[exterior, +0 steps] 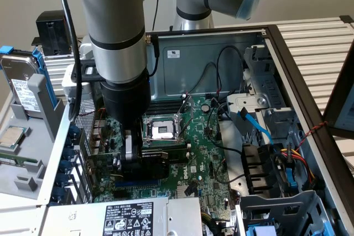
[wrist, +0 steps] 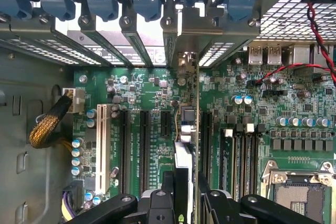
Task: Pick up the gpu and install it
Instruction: 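Insert the gpu into the slot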
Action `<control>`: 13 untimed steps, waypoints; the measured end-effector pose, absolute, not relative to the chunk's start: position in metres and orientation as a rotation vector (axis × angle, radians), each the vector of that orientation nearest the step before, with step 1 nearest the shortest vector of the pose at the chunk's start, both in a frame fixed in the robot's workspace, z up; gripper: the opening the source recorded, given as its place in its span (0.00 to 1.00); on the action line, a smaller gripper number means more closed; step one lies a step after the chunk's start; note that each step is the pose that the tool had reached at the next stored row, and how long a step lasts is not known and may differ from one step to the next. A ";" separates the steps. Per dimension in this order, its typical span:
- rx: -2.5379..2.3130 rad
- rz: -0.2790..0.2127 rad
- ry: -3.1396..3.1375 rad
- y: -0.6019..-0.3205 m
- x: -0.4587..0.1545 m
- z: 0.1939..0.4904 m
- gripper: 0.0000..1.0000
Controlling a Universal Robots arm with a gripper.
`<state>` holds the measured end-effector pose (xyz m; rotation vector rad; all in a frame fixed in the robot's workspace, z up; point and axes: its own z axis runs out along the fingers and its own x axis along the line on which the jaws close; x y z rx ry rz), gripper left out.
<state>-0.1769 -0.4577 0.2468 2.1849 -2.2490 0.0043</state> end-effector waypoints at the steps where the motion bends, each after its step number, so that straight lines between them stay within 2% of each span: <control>1: 2.185 0.004 -2.249 -0.458 -0.177 0.247 0.27; 13: 2.189 0.004 -2.245 -0.458 -0.177 0.247 0.27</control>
